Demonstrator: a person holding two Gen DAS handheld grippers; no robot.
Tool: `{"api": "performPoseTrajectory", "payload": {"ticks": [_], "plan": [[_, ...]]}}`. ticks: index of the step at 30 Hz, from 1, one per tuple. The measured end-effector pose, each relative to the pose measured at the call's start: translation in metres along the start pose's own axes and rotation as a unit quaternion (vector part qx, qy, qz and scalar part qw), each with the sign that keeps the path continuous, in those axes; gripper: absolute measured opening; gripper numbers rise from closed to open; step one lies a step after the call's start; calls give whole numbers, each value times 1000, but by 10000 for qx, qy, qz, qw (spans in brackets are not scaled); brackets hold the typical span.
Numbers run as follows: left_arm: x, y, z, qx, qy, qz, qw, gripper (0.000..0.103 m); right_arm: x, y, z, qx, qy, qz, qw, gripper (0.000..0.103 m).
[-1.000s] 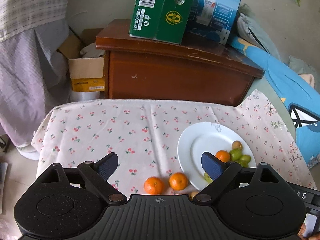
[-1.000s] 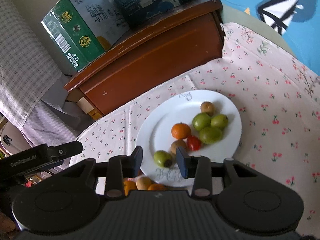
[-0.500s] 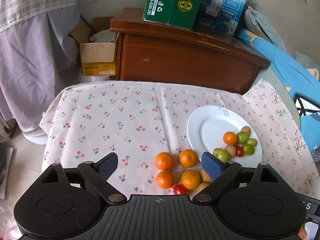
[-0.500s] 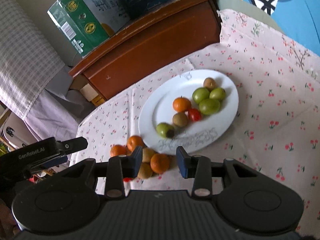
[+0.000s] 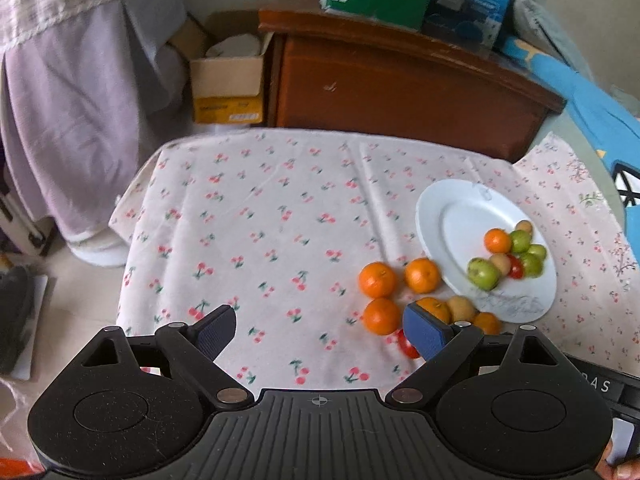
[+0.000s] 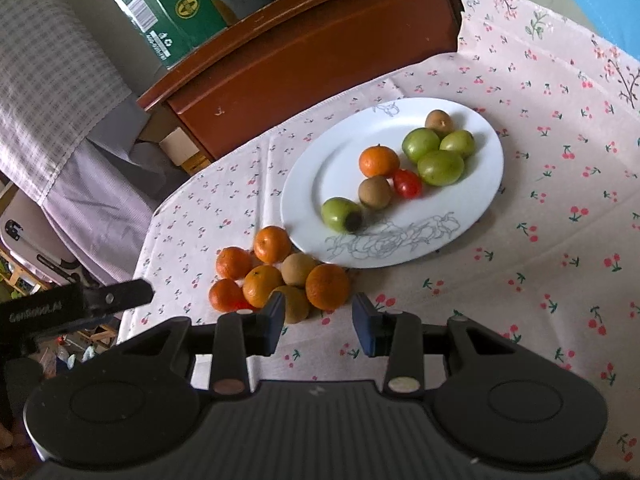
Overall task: Organize fruits
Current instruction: 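Withdraw both grippers from the plate back toward the fruit pile, then grasp a mandarin orange with the left gripper while the right gripper grasps another mandarin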
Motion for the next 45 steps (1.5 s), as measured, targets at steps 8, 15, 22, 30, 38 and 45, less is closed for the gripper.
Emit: {"api": "performPoseTrajectory", "payload": {"ticks": [8, 15, 22, 30, 38, 45], "plan": [[13, 0, -11, 2, 177, -66, 9998, 92, 18, -1, 2, -45, -8, -44, 10000, 38], [20, -10, -12, 92, 28, -207, 9997, 91, 27, -3, 3, -63, -88, -83, 9999, 33], [29, -16, -8, -115, -47, -350, 9993, 86, 24, -4, 1, 21, 4, -25, 10000, 28], [45, -28, -10, -210, 54, -452, 9987, 69, 11, -5, -7, 101, 133, -63, 9998, 28], [60, -35, -10, -58, 7, -200, 9998, 57, 8, -4, -13, -222, 127, -202, 9995, 29], [60, -45, -11, 142, -10, -324, 9994, 31, 12, -2, -18, -234, 257, -140, 9993, 31]]}}
Point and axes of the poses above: each gripper's, at about its wrist camera, not at the fingertips, and x roughly the way its jaws point, y to its left, z to its top, the point moved 10 cm from there along x, roughly the way its jaws point, and after that the axes turned 6 degrees about x, right-handed, at the moved point
